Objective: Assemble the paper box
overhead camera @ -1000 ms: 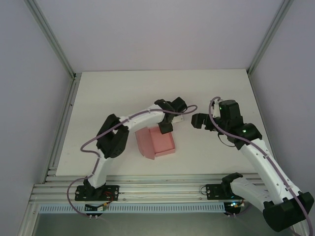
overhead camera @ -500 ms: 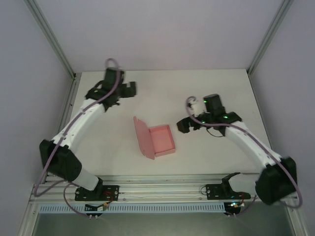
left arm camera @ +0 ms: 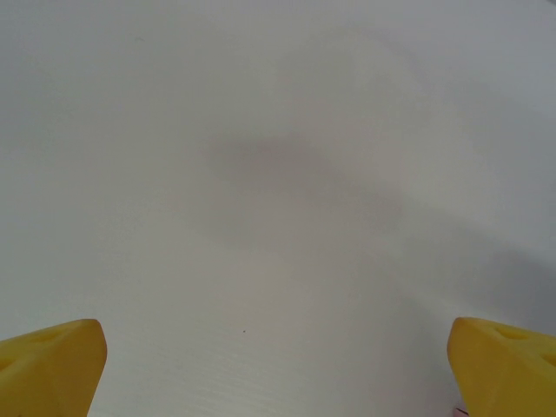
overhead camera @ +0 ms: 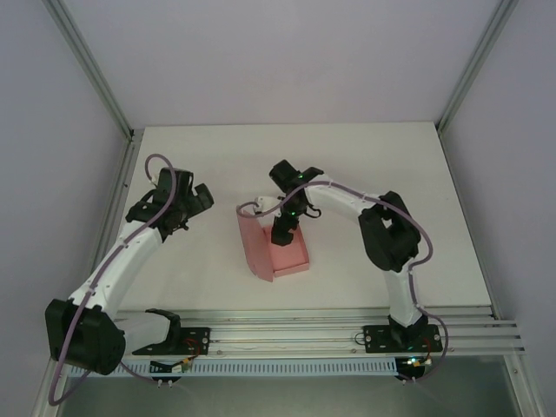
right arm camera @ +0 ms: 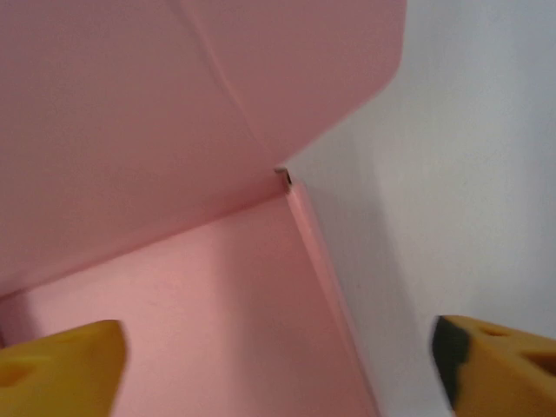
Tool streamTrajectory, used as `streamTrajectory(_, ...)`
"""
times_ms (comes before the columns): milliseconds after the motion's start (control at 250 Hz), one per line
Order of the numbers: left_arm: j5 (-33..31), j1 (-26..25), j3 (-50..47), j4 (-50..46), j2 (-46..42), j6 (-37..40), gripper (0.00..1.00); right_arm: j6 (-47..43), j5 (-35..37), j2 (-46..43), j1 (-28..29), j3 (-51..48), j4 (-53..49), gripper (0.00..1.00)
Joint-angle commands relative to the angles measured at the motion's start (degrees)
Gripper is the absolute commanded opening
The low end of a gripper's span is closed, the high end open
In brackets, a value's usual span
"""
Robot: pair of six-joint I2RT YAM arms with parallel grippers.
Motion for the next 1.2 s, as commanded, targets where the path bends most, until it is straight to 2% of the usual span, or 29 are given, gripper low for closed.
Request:
streamTrajectory(0, -2.3, 0.6, -0.7, -1.8, -1.0, 0.3, 1.00, -2.9, 3.5, 2.8, -0.5, 3.8, -4.1, 0.75)
streamTrajectory(88, -2.2, 0.6, -1.1, -1.2, -0.9, -0.1, 1.00, -1.2, 4.7, 3.6, -0.3, 3.4, -1.5, 0.53)
streamTrajectory(172, -1.8, 0.6, -1.2, -0.9, -0.7, -0.1, 1.00, 1.6, 7.9, 1.8, 0.2, -1.4, 8.5, 0.31)
streamTrajectory(319, -2.3, 0.6, -0.6, -1.0, -1.2, 0.3, 1.00, 7.8, 7.9, -0.6, 0.4, -3.5, 13.1, 0.17)
streamTrajectory(411, -2.2, 0.6, -0.4, -0.7, -2.1, 0.1, 1.00, 14.7, 9.9, -1.6, 0.2, -3.9, 13.5, 0.03)
streamTrajectory(559, -1.8, 0.6, -2.0, 1.9, -5.4, 0.5, 1.00, 28.0, 17.5, -5.9, 0.3, -9.4, 17.7, 0.01)
streamTrajectory(675, -2.1, 0.7, -3.0, 2.8, -8.5, -0.2, 1.00, 52.2, 28.3, -10.2, 0.2, -13.0, 17.5, 0.02)
streamTrajectory(751, -2.0, 0.7, -3.2, 3.0, -9.7, -0.5, 1.00, 67.1, 32.3, -12.9, 0.0, -16.1, 15.8, 0.03)
streamTrajectory(871, -0.5, 0.7, -2.9, 3.1, -9.6, -0.5, 1.00, 82.9, 30.9, -16.8, 0.2, -22.0, 16.1, 0.06)
streamTrajectory(1022, 2.8, 0.7, -3.4, 5.1, -8.3, -0.9, 1.00, 92.9, 30.6, -19.5, 1.1, -28.4, 19.1, 0.07)
streamTrajectory(1194, 19.2, 0.6, -7.9, 16.2, -7.9, 4.8, 1.00, 92.0, 30.5, -18.9, 1.6, -29.8, 21.6, 0.09)
